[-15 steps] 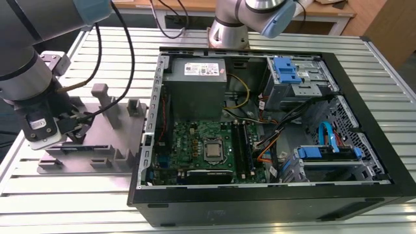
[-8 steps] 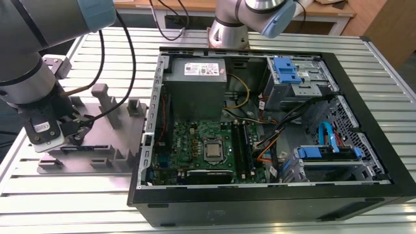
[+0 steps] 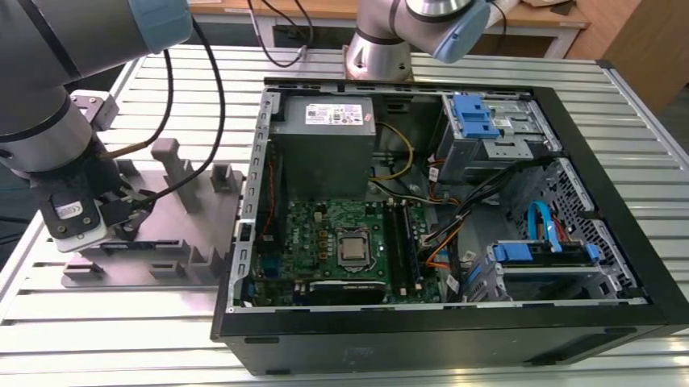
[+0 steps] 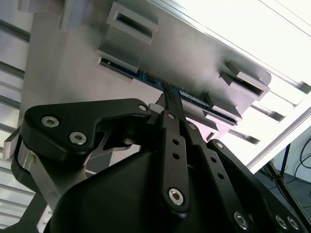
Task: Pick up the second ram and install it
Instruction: 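Reach for the second ram, then pick up the second ram and move it above second insertion slot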
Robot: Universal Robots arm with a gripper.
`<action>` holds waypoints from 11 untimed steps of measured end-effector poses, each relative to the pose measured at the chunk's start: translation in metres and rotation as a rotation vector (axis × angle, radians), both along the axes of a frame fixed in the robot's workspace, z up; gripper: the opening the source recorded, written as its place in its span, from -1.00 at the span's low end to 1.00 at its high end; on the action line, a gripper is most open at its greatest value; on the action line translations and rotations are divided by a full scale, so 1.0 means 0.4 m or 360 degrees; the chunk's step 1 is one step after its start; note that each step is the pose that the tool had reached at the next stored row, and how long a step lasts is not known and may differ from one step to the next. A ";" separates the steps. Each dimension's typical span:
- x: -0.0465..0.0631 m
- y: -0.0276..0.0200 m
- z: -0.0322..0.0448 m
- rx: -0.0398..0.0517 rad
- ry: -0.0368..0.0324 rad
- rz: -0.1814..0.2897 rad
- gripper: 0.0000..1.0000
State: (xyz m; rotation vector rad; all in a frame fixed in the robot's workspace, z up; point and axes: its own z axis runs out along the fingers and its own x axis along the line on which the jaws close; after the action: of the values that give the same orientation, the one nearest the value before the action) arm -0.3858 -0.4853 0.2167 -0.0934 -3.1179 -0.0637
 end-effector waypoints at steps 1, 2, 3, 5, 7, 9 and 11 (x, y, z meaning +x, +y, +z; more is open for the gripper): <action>0.000 0.000 0.000 0.0000 0.0000 0.0000 -0.85; 0.000 0.000 0.000 0.0000 0.0000 0.0000 -0.85; 0.000 0.000 0.000 0.0000 0.0000 0.0000 -0.85; 0.000 0.000 0.000 0.0000 0.0000 0.0001 -0.85; 0.000 0.000 0.000 0.0000 0.0000 0.0014 -0.85; 0.000 0.000 0.000 0.0000 0.0000 0.0050 -0.85; 0.000 0.000 0.000 0.0000 0.0000 0.0098 -0.85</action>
State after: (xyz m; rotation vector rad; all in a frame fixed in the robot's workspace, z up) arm -0.3858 -0.4853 0.2166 0.0021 -3.1182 -0.0628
